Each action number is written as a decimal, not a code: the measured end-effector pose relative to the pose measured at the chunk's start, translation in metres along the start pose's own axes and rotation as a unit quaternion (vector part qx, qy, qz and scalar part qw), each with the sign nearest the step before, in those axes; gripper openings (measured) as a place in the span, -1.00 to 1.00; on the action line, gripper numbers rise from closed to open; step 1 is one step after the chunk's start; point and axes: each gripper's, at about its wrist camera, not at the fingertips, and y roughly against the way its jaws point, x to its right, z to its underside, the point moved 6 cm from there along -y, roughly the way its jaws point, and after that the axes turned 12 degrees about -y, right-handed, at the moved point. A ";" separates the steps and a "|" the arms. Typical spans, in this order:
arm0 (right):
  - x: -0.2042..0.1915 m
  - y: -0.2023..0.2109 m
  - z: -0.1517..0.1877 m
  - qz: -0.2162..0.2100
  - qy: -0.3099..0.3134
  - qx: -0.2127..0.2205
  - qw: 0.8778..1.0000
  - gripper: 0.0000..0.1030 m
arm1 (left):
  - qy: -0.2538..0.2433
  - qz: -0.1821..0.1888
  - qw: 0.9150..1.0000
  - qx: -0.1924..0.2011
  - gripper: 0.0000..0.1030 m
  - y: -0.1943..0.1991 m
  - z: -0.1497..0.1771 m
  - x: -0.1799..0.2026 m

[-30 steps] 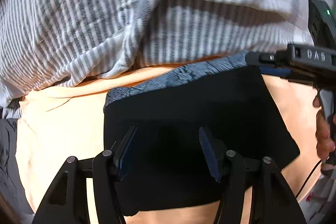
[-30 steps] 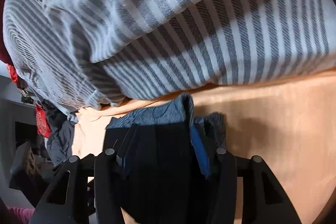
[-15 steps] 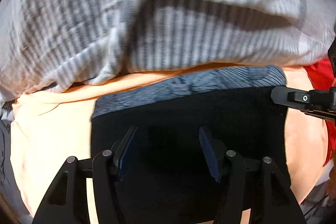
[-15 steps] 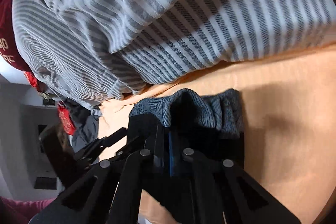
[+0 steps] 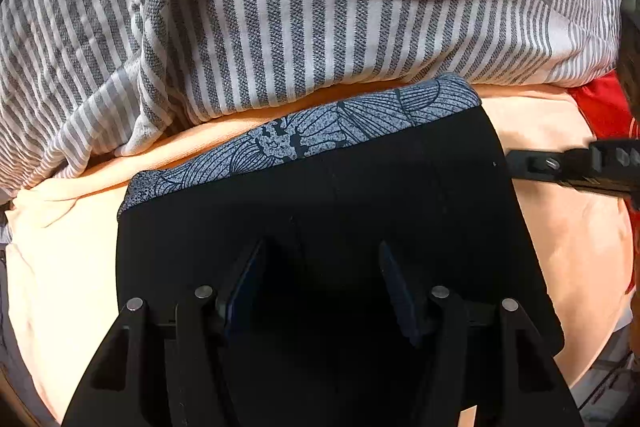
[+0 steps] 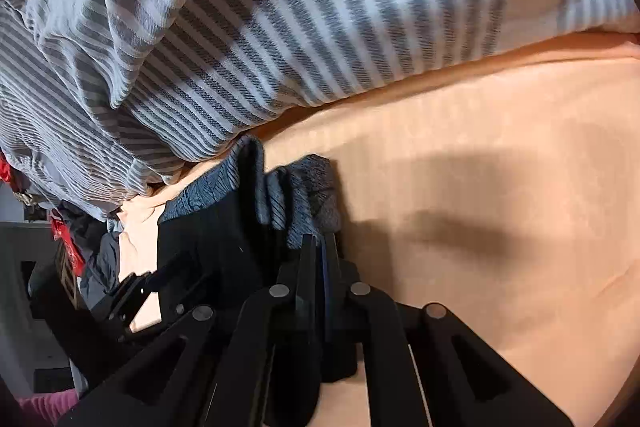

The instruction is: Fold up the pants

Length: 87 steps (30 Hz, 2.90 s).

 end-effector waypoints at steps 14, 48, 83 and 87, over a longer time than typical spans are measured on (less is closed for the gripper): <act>-0.018 0.004 -0.001 0.042 0.001 0.024 0.999 -0.61 | 0.013 0.005 1.000 0.001 0.18 0.003 0.015 0.002; -0.020 -0.020 0.087 0.059 0.047 -0.039 0.996 0.54 | 0.076 -0.005 0.996 -0.042 0.66 -0.003 0.058 -0.058; -0.005 -0.005 0.112 0.215 0.128 0.004 0.968 0.65 | 0.095 -0.031 0.995 0.017 0.71 0.054 0.075 -0.074; 0.014 -0.022 0.125 0.253 0.137 -0.025 0.957 0.93 | 0.088 -0.053 0.995 -0.004 0.71 0.054 0.091 -0.084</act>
